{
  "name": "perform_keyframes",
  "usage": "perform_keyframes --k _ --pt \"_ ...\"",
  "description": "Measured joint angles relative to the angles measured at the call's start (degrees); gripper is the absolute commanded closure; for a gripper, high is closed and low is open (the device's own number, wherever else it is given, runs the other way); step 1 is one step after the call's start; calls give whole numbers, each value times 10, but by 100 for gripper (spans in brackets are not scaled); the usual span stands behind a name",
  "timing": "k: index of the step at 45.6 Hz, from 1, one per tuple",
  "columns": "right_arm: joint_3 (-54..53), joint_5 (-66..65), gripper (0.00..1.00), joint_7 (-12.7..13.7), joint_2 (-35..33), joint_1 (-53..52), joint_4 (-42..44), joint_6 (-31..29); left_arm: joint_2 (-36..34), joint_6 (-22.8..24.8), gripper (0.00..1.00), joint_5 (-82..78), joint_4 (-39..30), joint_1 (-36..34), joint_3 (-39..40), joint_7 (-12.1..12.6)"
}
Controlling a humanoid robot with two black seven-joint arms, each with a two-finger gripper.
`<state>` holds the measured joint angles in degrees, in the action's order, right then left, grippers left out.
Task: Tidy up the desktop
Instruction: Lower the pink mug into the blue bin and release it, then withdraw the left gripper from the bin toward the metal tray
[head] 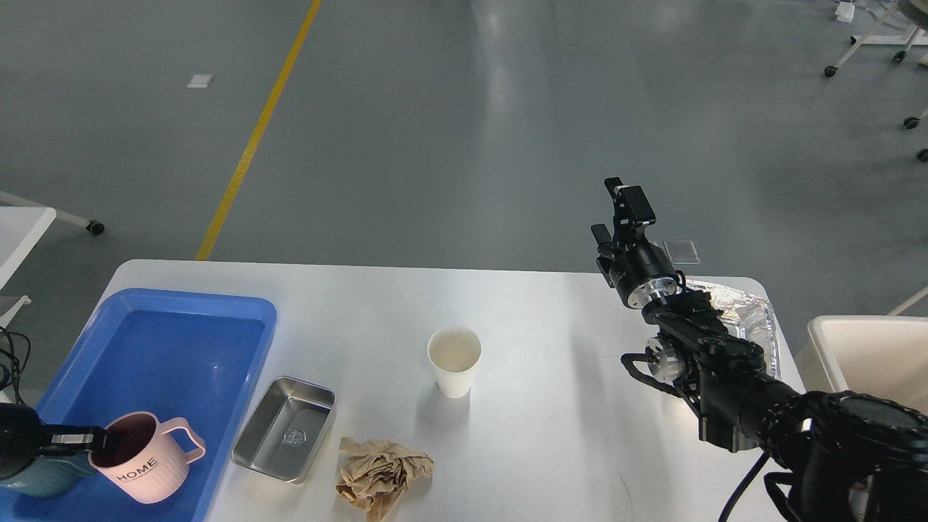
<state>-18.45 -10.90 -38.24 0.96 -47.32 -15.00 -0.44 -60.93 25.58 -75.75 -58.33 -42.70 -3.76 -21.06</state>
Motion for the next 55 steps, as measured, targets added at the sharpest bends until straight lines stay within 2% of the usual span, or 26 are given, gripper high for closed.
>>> perform_keyframes --k 2,4,5,16,21,22,27,30,35,39,47,55 --pt "0 0 0 0 0 0 0 0 -1 12 22 0 -1 -2 1 -3" --pt "0 0 0 0 0 0 0 0 -3 24 3 0 -2 -5 2 -4" --pt "0 0 0 0 0 0 0 0 -3 28 0 0 -2 -6 3 -5" --pt "0 0 0 0 -2 -1 0 0 -12 61 0 0 -8 -28 12 -12" --pt "0 0 0 0 -2 -1 1 0 -30 105 0 1 -14 -44 37 -20" --pt "0 0 0 0 -2 -1 1 0 -38 134 0 1 -18 -53 53 -31" --pt "0 -1 0 0 -1 -4 1 0 -45 195 0 1 -24 -71 96 -48" --pt "0 -1 0 0 -1 -7 1 0 -46 217 1 1 -29 -73 123 -49" --pt "0 -1 0 0 0 -9 1 0 -47 222 1 4 -55 -72 148 -52" --pt "0 -1 0 0 0 -9 2 0 -41 191 1 24 -80 -69 168 -57" --pt "1 -1 0 0 0 -10 2 0 17 10 1 49 -102 -56 179 -60" --pt "1 -1 0 0 -2 -9 3 0 63 -113 1 70 -105 -55 192 -54"
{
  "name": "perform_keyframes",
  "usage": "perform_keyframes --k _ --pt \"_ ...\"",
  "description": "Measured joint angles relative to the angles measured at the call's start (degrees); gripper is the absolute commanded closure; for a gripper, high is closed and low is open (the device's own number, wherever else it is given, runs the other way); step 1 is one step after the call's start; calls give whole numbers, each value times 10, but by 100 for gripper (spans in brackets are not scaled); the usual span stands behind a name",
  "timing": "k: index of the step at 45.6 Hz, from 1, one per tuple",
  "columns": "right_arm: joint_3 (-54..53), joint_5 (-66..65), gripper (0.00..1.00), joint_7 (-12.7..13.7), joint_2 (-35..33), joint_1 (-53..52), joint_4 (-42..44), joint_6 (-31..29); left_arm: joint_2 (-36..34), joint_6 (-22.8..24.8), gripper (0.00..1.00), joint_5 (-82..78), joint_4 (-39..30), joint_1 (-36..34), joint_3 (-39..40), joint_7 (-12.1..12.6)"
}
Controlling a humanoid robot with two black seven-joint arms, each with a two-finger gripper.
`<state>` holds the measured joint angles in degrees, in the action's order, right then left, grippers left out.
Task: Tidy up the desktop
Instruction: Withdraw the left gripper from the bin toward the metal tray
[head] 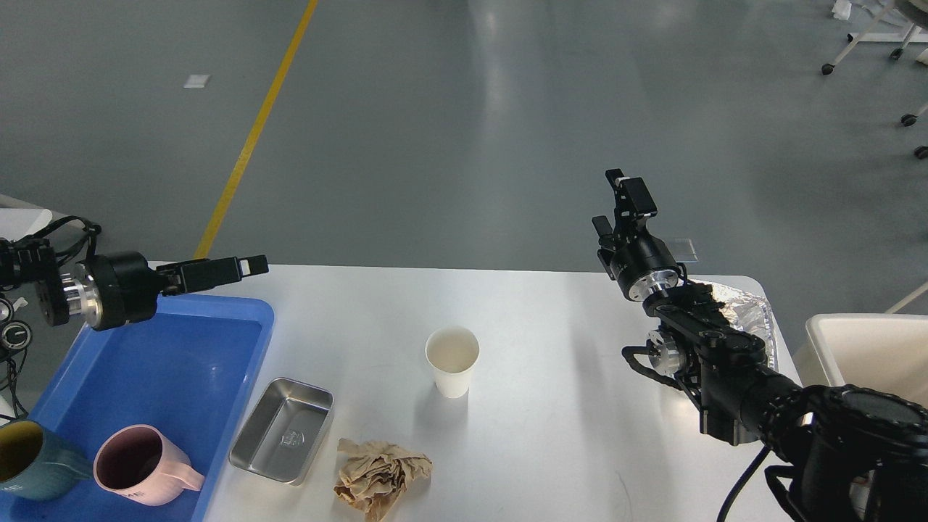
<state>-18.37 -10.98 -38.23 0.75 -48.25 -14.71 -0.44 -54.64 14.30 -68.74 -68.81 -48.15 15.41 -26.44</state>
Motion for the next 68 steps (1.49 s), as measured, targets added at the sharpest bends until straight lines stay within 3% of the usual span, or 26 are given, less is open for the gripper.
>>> perform_keyframes --k 4,12,16,26,39,49,54,59,68 --pt "0 0 0 0 0 0 0 0 10 -32 1 39 0 -1 10 16" --pt "0 0 0 0 1 -1 0 0 13 -44 1 125 0 -7 18 124" --pt "0 0 0 0 2 -2 -1 0 13 -45 1 132 -7 -2 14 140" --pt "0 0 0 0 1 -2 -4 5 -17 -41 1 128 -42 6 -44 137" --pt "0 0 0 1 0 -2 -4 5 -204 -32 1 117 -221 8 -74 142" --pt "0 0 0 1 0 -6 -4 5 -343 30 1 95 -278 11 -74 136" --pt "0 0 0 1 0 -6 -4 5 -399 70 1 86 -290 11 -72 117" --pt "0 0 0 1 0 -6 -4 5 -431 103 1 75 -303 11 -70 104" --pt "0 0 0 1 -2 -7 -4 5 -443 147 1 71 -310 10 -68 104"
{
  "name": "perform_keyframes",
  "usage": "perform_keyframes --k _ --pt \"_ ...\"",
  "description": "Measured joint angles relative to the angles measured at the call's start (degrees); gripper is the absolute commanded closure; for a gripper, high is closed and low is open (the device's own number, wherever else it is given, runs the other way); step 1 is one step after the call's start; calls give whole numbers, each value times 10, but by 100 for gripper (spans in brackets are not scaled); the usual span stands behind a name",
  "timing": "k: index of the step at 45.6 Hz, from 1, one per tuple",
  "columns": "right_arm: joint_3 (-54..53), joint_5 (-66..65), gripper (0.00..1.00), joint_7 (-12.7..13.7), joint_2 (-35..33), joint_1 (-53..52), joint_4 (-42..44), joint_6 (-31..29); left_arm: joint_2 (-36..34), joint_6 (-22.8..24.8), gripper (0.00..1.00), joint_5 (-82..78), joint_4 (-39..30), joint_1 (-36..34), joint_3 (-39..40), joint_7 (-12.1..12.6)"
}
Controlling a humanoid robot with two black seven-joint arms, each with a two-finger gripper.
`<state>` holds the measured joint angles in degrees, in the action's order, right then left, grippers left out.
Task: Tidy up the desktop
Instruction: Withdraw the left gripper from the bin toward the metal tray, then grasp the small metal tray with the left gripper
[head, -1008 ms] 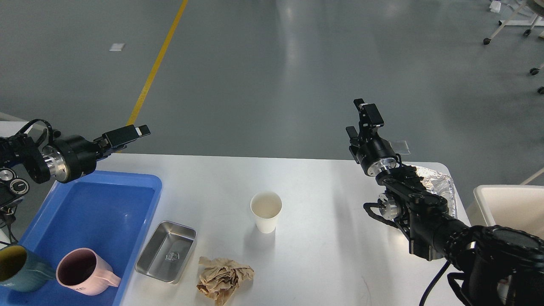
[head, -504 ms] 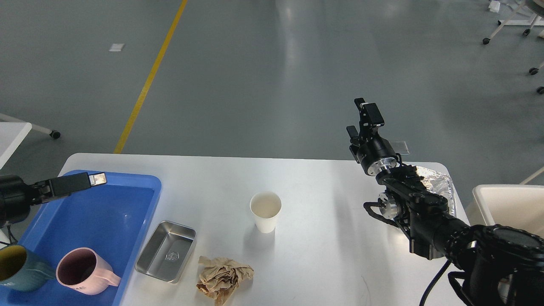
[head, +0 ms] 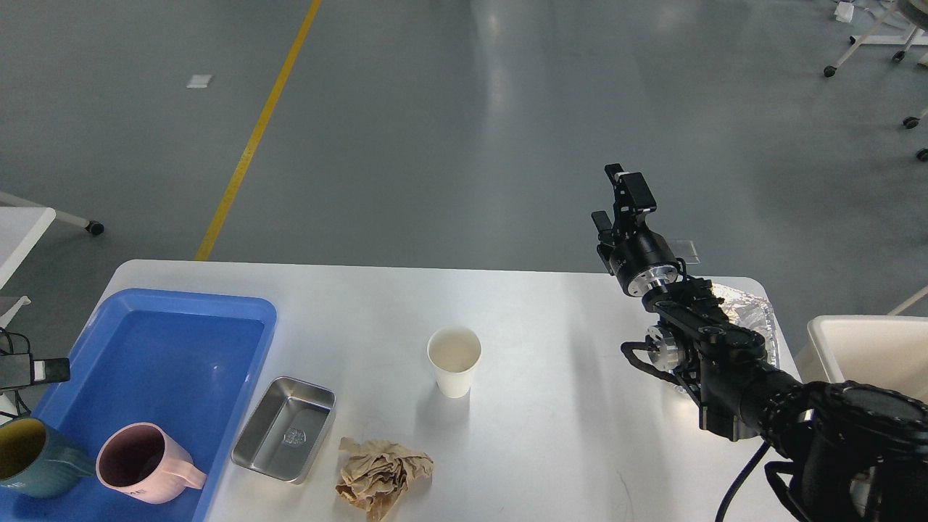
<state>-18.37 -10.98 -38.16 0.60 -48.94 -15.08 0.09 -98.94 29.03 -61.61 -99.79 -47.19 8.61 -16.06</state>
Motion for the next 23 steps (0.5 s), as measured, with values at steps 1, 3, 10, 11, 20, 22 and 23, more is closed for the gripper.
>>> perform_keyframes --k 1,3,10,11,20,22,23 --pt "0 0 0 0 0 0 0 0 0 2 1 0 0 0 0 0" --pt "0 0 0 0 -1 1 1 0 3 6 1 0 -1 -1 0 3" --pt "0 0 0 -1 0 2 0 0 43 4 1 -2 21 -3 0 43" --pt "0 0 0 -1 1 2 0 0 63 3 1 -2 30 -4 0 57" --pt "0 0 0 -1 0 7 1 1 258 -2 1 -3 135 -7 4 159" --pt "0 0 0 -1 -1 8 2 1 286 -2 1 -4 150 -7 4 164" --pt "0 0 0 -1 -2 8 3 1 301 -3 1 -5 158 -8 4 166"
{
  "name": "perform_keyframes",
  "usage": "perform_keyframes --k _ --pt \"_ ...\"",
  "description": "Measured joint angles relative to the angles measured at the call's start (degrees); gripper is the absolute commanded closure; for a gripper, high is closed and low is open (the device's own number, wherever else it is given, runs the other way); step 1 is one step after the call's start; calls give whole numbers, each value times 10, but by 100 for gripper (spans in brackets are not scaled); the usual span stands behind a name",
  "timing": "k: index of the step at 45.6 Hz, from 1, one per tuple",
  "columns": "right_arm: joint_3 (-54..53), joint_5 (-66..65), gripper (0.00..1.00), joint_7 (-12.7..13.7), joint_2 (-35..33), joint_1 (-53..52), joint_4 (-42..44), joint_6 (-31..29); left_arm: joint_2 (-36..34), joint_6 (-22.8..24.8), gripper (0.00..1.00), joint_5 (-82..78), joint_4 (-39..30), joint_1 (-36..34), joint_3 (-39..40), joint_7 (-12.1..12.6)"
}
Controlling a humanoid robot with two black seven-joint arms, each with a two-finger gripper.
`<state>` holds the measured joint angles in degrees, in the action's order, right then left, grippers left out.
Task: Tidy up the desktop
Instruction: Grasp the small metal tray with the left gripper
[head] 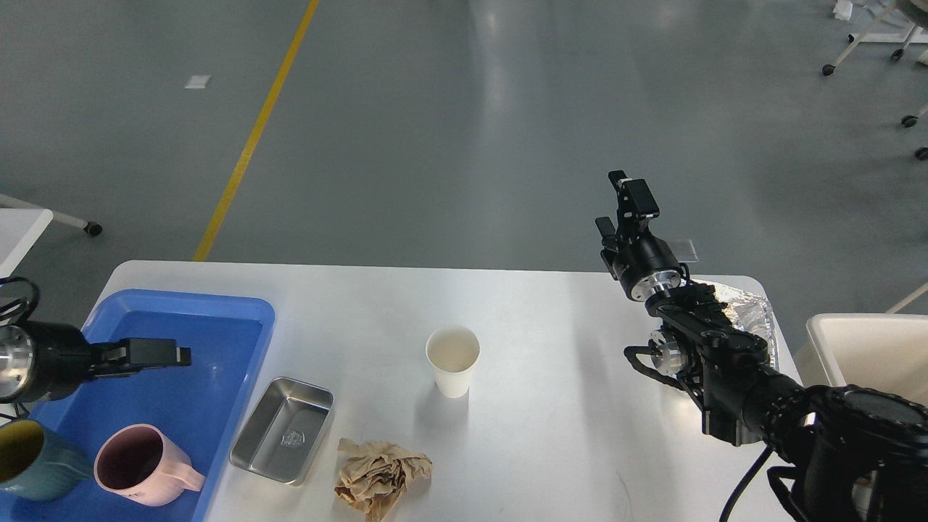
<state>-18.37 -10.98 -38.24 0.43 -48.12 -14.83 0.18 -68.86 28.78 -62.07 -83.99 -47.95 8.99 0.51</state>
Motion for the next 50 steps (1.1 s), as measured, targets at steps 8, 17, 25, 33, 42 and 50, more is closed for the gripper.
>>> perform_keyframes --k 8,17,25,33,42,50 --pt "0 0 0 0 -11 1 1 0 99 -1 1 -8 28 0 -5 35" --pt "0 0 0 0 -17 3 1 -1 153 -2 1 -26 59 7 -8 69" --pt "0 0 0 0 -18 5 1 -1 193 -8 1 -27 103 9 -9 87" --pt "0 1 0 0 -17 5 -2 -1 232 -15 1 -28 134 17 -9 91" --pt "0 1 0 0 -15 5 -3 -1 266 -32 0 -28 154 27 -9 96" --pt "0 1 0 0 -15 5 -4 -1 307 -35 0 -27 183 36 -9 106"
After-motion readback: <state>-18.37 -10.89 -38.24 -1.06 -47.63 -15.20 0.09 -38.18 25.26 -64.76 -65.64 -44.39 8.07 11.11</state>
